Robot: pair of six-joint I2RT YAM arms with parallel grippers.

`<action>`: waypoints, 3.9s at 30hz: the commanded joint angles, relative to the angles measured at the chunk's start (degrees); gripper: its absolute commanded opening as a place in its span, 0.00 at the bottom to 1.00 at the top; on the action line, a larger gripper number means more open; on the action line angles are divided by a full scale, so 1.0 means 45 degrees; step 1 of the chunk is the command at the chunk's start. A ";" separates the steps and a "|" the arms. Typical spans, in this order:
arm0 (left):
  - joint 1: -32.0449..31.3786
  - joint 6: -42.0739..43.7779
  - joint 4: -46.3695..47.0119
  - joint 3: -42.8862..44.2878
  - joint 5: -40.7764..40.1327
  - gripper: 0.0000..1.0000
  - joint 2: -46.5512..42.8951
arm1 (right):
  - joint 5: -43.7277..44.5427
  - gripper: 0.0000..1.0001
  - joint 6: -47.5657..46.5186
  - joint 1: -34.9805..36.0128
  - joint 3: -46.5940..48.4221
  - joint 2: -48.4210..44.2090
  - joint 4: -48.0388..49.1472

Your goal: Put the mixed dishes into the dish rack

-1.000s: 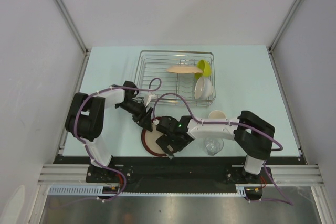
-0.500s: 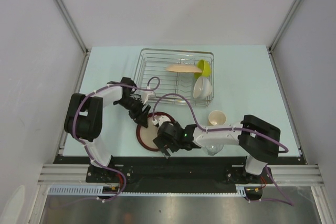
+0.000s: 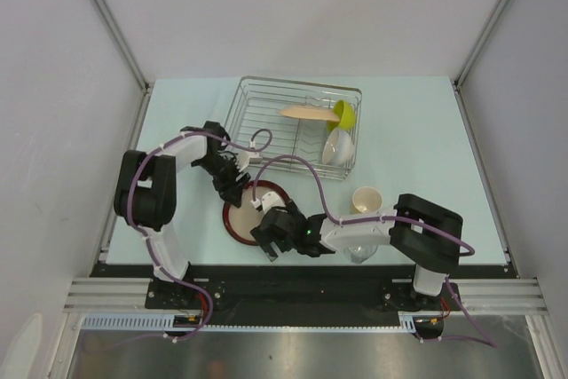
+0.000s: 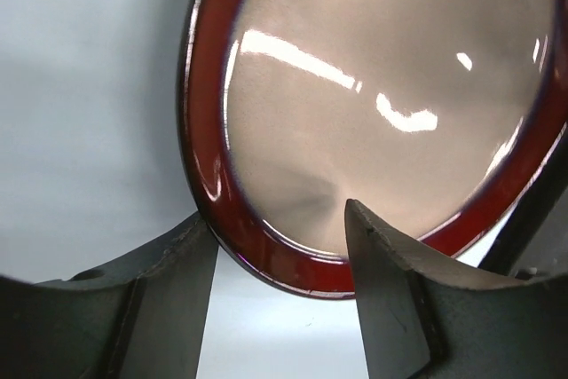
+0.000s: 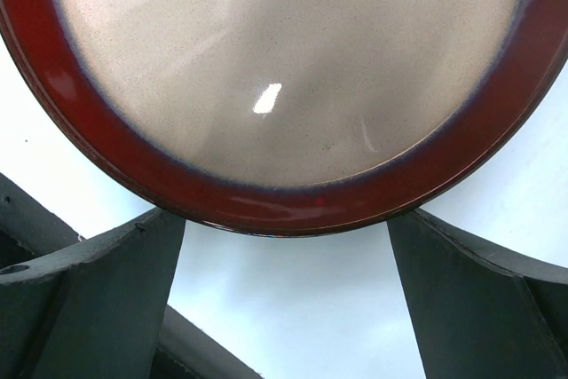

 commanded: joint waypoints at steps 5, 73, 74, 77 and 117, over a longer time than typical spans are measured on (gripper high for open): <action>-0.1584 0.3945 -0.7260 0.0358 0.5397 0.63 0.2026 | 0.1294 1.00 -0.0188 -0.0406 0.0189 0.1196 0.4191; -0.2032 -0.2441 -0.2240 -0.1127 0.0006 0.00 -0.4049 | 0.3266 1.00 -0.1166 -0.0504 0.0971 0.0239 0.3254; -0.2013 -0.2461 -0.2318 -0.1049 0.0085 0.00 -0.3972 | 0.3247 1.00 -0.1107 -0.0485 0.0951 0.0239 0.3234; -0.2013 -0.2539 -0.2436 -0.0970 0.0378 0.00 -0.3912 | 0.3267 1.00 -0.1009 -0.0426 0.0893 0.0239 0.3331; -0.5626 -0.0140 -0.0661 1.1902 -0.4719 0.00 -0.1531 | 0.3349 1.00 0.0553 -0.6650 0.0874 -1.2885 -0.2820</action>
